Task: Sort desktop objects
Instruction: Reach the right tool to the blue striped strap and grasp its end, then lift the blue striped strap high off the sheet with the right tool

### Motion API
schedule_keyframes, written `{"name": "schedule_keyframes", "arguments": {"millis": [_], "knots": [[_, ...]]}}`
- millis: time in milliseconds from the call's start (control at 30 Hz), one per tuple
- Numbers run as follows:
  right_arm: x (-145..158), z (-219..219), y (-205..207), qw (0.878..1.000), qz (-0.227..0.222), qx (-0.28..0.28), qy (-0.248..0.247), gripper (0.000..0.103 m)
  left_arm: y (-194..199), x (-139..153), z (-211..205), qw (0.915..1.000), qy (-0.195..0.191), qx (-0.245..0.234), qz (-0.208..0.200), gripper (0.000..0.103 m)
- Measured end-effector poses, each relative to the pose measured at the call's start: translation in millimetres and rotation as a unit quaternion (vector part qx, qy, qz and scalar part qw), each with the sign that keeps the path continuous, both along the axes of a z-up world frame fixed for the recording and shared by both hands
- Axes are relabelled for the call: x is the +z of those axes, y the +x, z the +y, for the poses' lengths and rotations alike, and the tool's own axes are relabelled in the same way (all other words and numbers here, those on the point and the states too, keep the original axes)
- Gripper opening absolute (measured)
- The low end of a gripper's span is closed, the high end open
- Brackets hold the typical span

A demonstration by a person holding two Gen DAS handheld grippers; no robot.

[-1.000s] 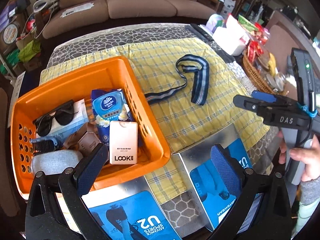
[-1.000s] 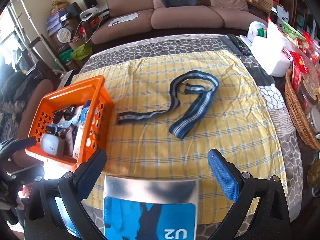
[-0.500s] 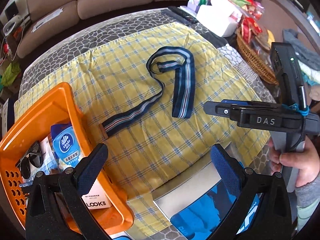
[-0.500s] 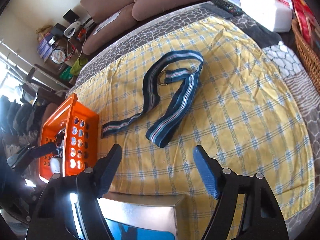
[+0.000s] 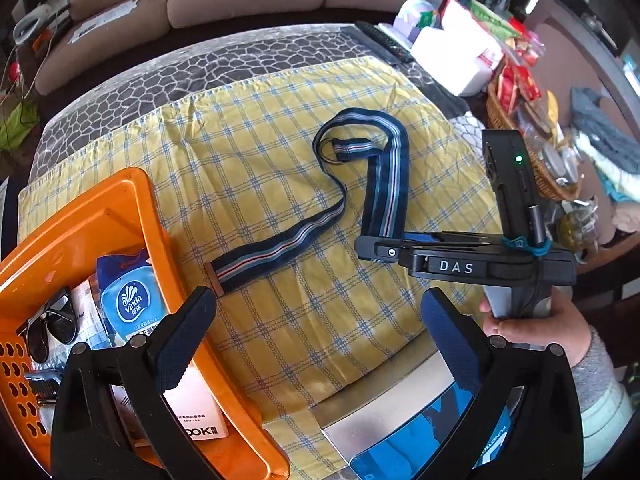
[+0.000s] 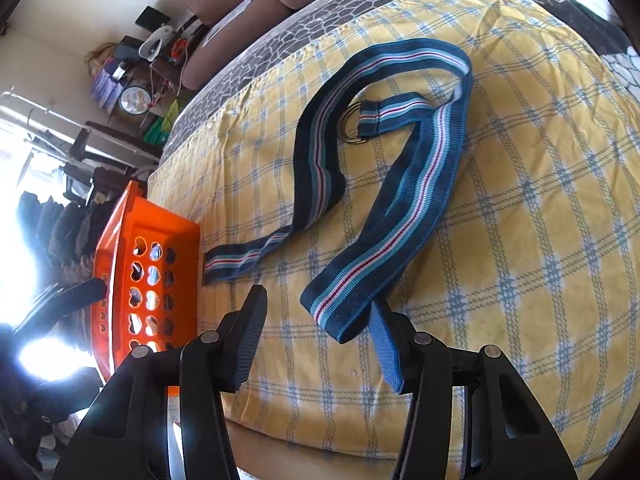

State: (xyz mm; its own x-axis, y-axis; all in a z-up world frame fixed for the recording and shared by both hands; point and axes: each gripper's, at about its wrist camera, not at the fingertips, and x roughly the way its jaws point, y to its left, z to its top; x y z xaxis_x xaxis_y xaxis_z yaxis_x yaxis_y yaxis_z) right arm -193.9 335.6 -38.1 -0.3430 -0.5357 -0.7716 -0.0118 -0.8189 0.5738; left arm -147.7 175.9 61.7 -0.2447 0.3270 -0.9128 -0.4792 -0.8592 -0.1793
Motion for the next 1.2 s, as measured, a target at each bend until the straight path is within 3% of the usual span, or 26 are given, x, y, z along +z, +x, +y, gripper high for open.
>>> {"name": "schedule_keyframes", "arguments": {"millis": [100, 200, 333, 467, 533, 667, 867, 1200], "knots": [[-8.9, -0.7, -9.7, 0.999, -0.006, 0.007, -0.049, 0.047, -2.0, 2.3, -10.8, 0.9999, 0.013, 0.008, -0.004, 0.103], [-17.0, 10.9, -17.3, 0.989, -0.007, 0.000, -0.147, 0.044, -2.7, 3.5, -22.5, 0.9996, 0.022, 0.016, -0.008, 0.103], [-26.1, 12.3, -25.0, 0.992, -0.026, 0.006, -0.125, 0.044, -4.4, -0.1, -34.3, 0.9995, 0.017, 0.026, -0.011, 0.103], [-17.9, 2.4, -27.0, 0.993, -0.013, 0.025, -0.119, 0.021, -3.2, -3.2, -39.5, 0.9993, 0.019, 0.027, -0.015, 0.103], [-1.9, 0.0, -27.5, 0.991, 0.013, 0.031, -0.129, 0.019, -2.0, -1.8, -40.2, 0.9994, 0.020, 0.025, -0.014, 0.103], [49.6, -3.8, -28.6, 0.987, 0.083, 0.045, -0.130, 0.016, -0.7, 8.8, -41.6, 0.9992, 0.033, 0.023, -0.009, 0.103], [156.0, 4.4, -28.6, 0.973, 0.175, 0.044, -0.143, 0.016, -1.5, 38.0, -41.5, 0.9980, 0.057, 0.024, 0.011, 0.103], [344.5, -24.6, -18.7, 0.962, 0.265, 0.060, -0.032, 0.016, -2.4, 104.1, -39.6, 0.9905, 0.121, 0.023, 0.061, 0.103]]}}
